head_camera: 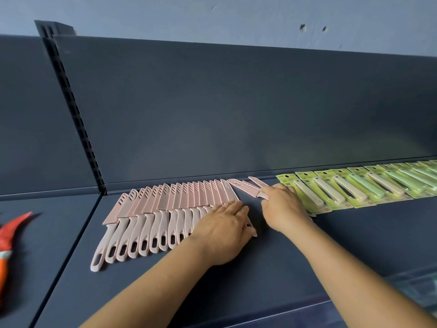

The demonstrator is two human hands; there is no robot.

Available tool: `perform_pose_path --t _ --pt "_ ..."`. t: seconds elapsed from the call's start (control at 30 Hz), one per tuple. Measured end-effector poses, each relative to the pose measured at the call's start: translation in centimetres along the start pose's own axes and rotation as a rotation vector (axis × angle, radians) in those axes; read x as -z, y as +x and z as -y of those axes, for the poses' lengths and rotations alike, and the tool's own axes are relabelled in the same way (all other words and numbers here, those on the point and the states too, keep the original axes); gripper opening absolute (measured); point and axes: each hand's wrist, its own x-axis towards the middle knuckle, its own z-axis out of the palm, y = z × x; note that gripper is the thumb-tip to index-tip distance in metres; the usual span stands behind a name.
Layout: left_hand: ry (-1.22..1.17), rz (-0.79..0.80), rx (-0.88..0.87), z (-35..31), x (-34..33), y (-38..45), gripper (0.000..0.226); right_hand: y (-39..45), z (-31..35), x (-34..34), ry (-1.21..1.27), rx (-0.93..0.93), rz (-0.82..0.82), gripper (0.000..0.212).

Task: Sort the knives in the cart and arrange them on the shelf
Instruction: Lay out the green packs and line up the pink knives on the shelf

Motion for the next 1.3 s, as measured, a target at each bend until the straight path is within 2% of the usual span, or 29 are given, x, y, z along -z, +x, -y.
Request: perform_pose_path --t 0.13,0.27,0.33,0.43,0.6,0.8,0.9,1.0,1.1,1.3 --pt "0.013 -0.006 0.01 -0.1 -0.6 -0.1 0.057 0.0 -1.4 -0.7 -0.005 -0.011 0.062 0.04" --pt "0.004 -0.02 0.014 -0.1 -0.7 -0.1 0.056 -0.3 -0.8 -0.4 -0.009 0.011 0.032 0.014" --pt "0.002 -0.024 0.019 -0.1 -0.8 0.0 0.057 -0.3 -0.3 -0.2 -0.025 0.004 0.024 0.011" --pt "-0.001 -0.029 0.024 0.0 -0.9 0.0 0.058 -0.4 0.2 0.1 -0.006 0.018 0.032 0.022" --pt "-0.013 -0.035 0.027 0.0 -1.0 -0.1 0.056 -0.8 1.1 0.4 0.083 0.022 0.038 0.016" --pt "-0.017 -0.039 0.014 0.0 -1.0 0.0 0.054 -1.0 1.7 0.3 0.176 0.039 0.1 0.031" --pt "-0.006 -0.016 0.023 0.2 -0.9 0.1 0.059 -1.2 0.8 0.9 0.223 0.021 0.058 0.034" --pt "-0.01 0.007 0.018 -0.3 -0.6 0.3 0.066 -0.8 -1.0 1.2 0.134 -0.007 -0.032 0.021" --pt "0.0 0.005 -0.004 -1.0 -0.3 1.0 0.065 -0.5 -2.7 0.5 -0.016 0.018 0.011 0.029" --pt "0.013 -0.009 0.023 -1.6 -1.0 1.6 0.056 -0.3 -3.3 -0.1 -0.032 0.077 0.011 0.027"
